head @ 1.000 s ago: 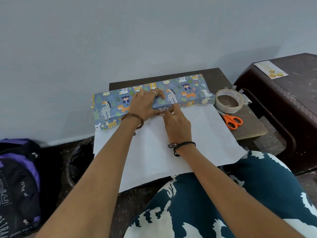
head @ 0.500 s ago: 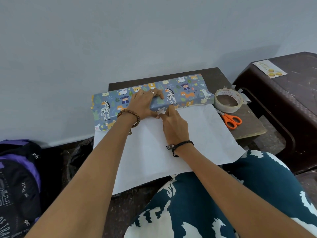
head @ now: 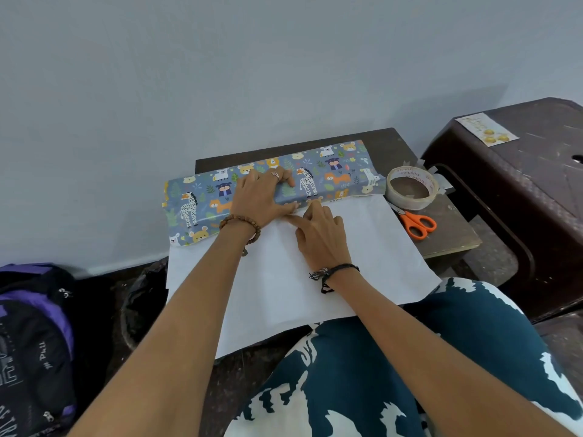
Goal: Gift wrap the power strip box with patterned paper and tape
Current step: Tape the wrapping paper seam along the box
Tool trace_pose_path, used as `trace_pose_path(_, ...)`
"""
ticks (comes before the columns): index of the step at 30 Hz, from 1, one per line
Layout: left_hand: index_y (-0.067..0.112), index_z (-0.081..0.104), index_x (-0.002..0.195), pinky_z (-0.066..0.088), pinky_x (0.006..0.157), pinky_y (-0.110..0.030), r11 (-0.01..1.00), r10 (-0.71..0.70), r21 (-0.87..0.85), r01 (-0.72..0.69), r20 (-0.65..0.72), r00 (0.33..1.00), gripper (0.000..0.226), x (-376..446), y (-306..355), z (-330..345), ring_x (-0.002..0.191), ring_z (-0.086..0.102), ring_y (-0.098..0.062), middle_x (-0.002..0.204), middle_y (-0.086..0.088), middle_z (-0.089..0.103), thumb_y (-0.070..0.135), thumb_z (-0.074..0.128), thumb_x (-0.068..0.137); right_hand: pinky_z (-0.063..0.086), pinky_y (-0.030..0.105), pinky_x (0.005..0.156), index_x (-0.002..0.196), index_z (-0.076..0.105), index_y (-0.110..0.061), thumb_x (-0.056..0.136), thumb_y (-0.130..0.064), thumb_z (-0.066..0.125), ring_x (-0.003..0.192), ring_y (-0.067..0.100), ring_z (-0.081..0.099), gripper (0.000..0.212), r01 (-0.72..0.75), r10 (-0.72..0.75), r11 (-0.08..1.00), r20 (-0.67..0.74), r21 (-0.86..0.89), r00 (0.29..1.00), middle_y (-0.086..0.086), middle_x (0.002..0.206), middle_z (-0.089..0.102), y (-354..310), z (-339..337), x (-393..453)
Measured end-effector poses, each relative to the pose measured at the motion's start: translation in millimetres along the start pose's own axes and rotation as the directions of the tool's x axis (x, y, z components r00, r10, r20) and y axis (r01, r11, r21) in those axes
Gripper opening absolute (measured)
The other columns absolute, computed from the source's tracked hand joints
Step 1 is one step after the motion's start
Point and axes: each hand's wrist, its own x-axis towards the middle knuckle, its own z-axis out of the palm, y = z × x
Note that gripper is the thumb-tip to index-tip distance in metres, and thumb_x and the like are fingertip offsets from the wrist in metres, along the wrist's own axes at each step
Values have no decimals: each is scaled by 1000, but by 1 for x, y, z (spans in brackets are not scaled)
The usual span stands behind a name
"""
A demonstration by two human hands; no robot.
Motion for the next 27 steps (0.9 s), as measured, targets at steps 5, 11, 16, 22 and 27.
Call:
trace_pose_path(5, 23, 55, 107, 28, 90, -33, 999, 2, 36, -4, 40, 999, 44, 1, -2, -2, 99, 45, -24, 128, 8, 55, 30, 75, 69, 26, 26, 72, 107, 65, -14, 88, -7, 46, 93, 25, 47, 28, -124, 148, 964, -87, 234, 985, 9, 97, 52, 2, 2, 0)
trace_pose_path(11, 23, 52, 114, 25, 87, -30, 993, 16, 118, -24, 72, 997, 52, -1, -2, -3, 103, 44, -25, 124, 3, 54, 27, 77, 68, 36, 33, 71, 103, 57, -7, 84, -3, 46, 91, 27, 50, 22, -107, 141, 972, -154, 211, 978, 11, 100, 54, -1, 2, -2)
trace_pose_path(16, 20, 50, 119, 28, 88, -33, 990, 12, 139, -23, 79, 997, 57, -1, 0, -2, 102, 44, -27, 119, -2, 54, 26, 76, 70, 37, 35, 71, 119, 56, -12, 86, -2, 46, 94, 28, 50, 35, -90, 107, 987, -131, 131, 986, 12, 105, 53, -2, 4, -2)
trace_pose_path(22, 20, 40, 129, 28, 98, -32, 964, -29, 264, -10, 144, 989, 58, -7, 19, -8, 111, 41, -25, 129, -3, 47, 10, 66, 78, 40, 30, 86, 119, 59, -10, 89, -8, 48, 107, 24, 48, 32, -115, 113, 953, 24, 280, 993, 9, 115, 53, 8, -7, 1)
trace_pose_path(27, 18, 12, 147, 7, 116, -42, 872, 15, 470, -139, 258, 966, 71, -48, 45, -12, 139, 18, -21, 156, 0, 6, 22, 55, 90, 37, 27, 95, 122, 58, -11, 91, -13, 52, 118, 22, 48, 32, -64, -56, 933, 320, 353, 946, 8, 127, 52, 26, -49, -1)
